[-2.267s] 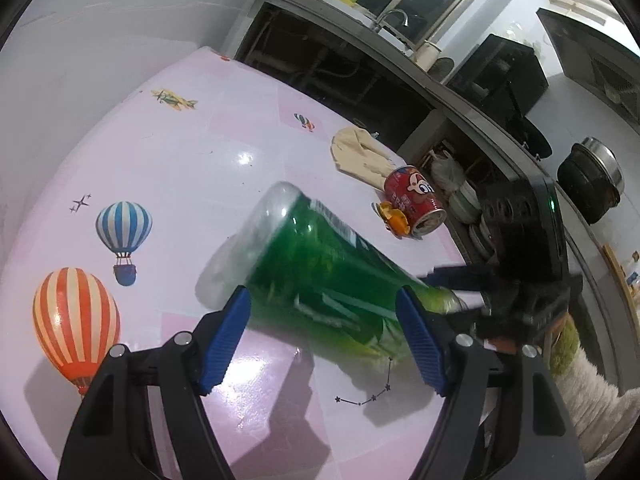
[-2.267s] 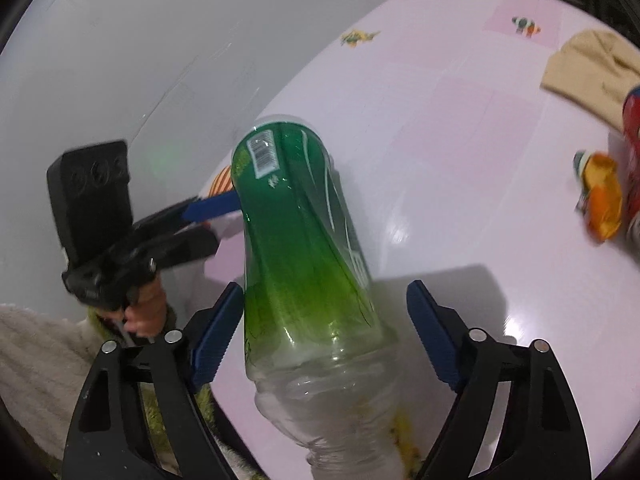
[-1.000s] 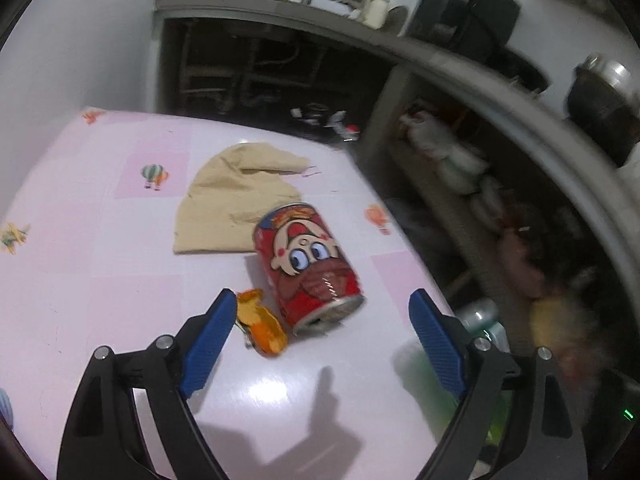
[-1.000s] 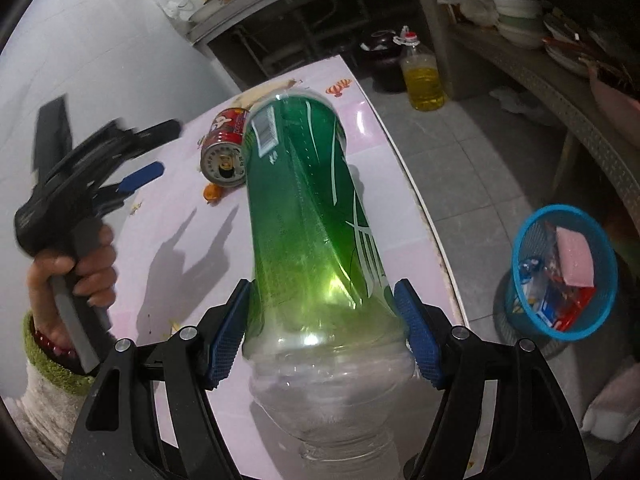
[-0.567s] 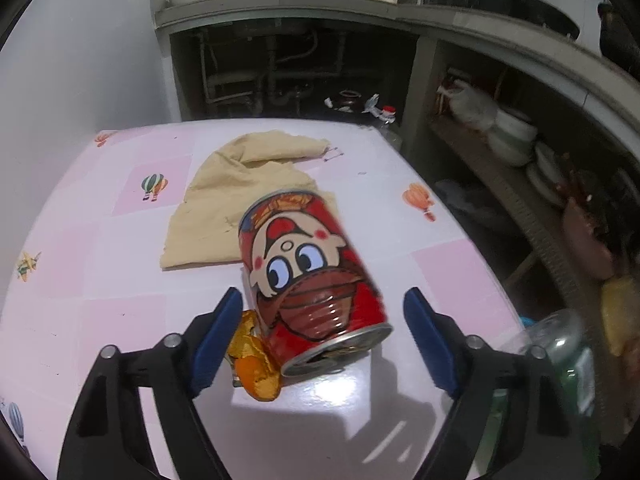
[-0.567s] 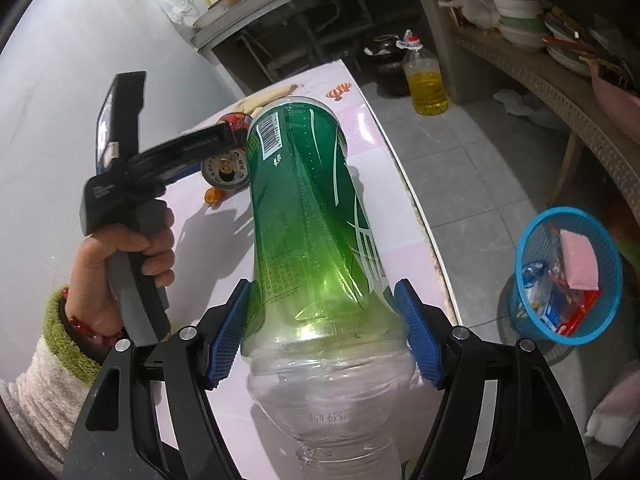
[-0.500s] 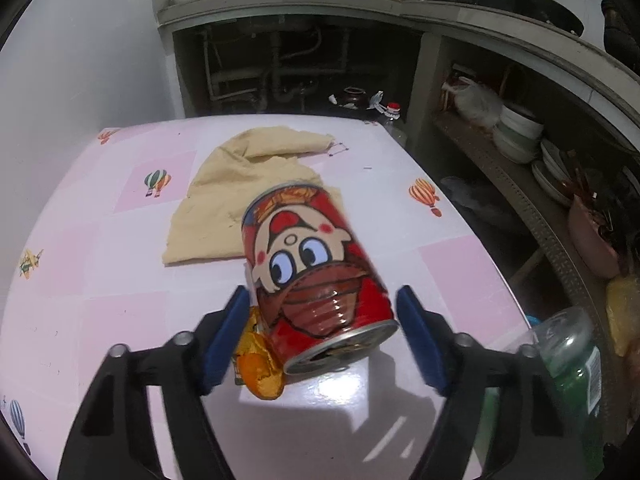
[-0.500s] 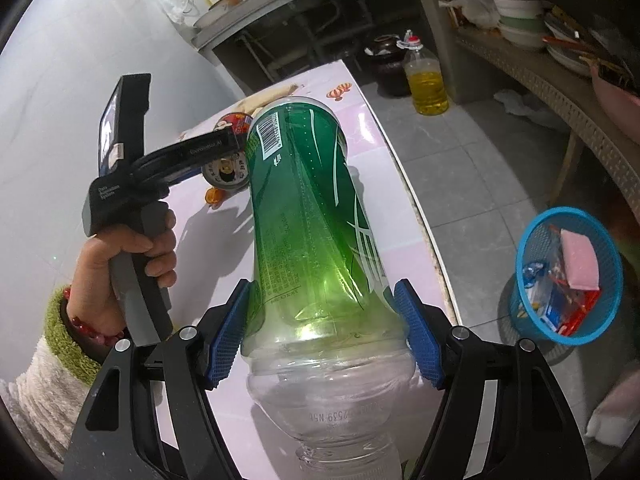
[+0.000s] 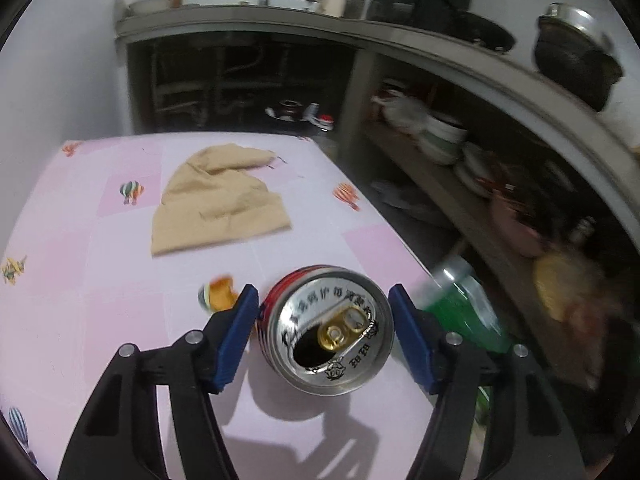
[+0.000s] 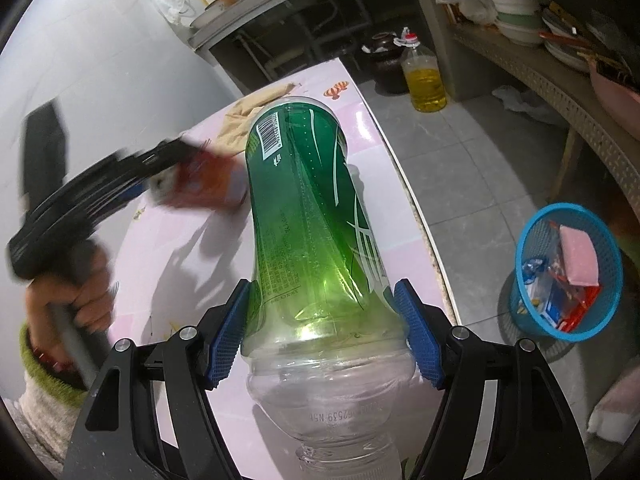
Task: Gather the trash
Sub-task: 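Grasp the red printed can with the left tool while the right tool holds the bottle, then carry the red can and green bottle over the blue wastebasket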
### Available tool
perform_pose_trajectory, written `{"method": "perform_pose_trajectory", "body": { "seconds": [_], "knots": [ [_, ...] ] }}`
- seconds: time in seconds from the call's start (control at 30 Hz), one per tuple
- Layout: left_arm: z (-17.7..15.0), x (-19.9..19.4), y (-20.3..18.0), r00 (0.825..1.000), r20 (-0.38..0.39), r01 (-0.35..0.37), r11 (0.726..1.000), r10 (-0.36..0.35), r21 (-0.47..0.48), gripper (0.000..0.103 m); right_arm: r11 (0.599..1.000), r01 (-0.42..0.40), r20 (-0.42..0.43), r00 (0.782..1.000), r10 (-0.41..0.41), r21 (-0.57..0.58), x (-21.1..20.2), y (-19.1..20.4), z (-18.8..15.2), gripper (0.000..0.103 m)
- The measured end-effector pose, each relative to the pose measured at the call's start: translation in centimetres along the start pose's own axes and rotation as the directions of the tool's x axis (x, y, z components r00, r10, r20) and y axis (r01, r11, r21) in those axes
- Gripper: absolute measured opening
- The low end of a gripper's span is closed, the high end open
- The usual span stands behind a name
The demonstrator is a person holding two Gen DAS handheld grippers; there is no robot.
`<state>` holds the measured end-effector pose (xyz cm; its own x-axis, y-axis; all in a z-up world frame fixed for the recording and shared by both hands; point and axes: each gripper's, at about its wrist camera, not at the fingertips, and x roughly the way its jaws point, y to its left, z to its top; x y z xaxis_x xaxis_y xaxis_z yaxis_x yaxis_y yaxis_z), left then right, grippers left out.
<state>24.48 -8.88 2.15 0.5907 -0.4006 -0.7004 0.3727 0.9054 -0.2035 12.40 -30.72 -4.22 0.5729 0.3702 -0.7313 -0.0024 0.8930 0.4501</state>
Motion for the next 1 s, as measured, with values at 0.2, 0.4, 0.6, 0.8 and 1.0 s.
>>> {"method": "perform_pose_trajectory", "body": {
  "seconds": [0.2,0.4,0.6,0.8,1.0],
  "knots": [
    [-3.9,-5.4,0.4,0.997,-0.047,0.058,0.997,-0.055,0.048,0.064,1.000,0.026,-0.007,1.000,-0.026,-0.016,0.2,0.6,-0.1,0.068],
    [-7.4,-8.2,0.4,0.994,-0.096,0.069,0.993,-0.060,0.100,0.065,0.997,0.071,-0.024,0.997,-0.071,-0.037,0.6,1.8,0.0,0.068],
    [-8.3,-7.8,1.3,0.994,-0.065,0.086,0.996,-0.086,0.004,0.065,0.990,0.125,-0.024,0.992,-0.127,-0.070,1.1,2.9,-0.1,0.068],
    [-8.9,-7.5,0.8,0.998,-0.015,0.063,0.998,-0.062,0.031,0.065,0.988,0.140,-0.041,0.989,-0.143,-0.070,1.3,3.1,0.1,0.069],
    [-9.4,-7.5,0.5,0.998,0.018,0.058,0.995,-0.059,0.078,0.072,0.990,0.115,-0.069,0.990,-0.121,-0.078,1.6,3.3,0.1,0.069]
  ]
}}
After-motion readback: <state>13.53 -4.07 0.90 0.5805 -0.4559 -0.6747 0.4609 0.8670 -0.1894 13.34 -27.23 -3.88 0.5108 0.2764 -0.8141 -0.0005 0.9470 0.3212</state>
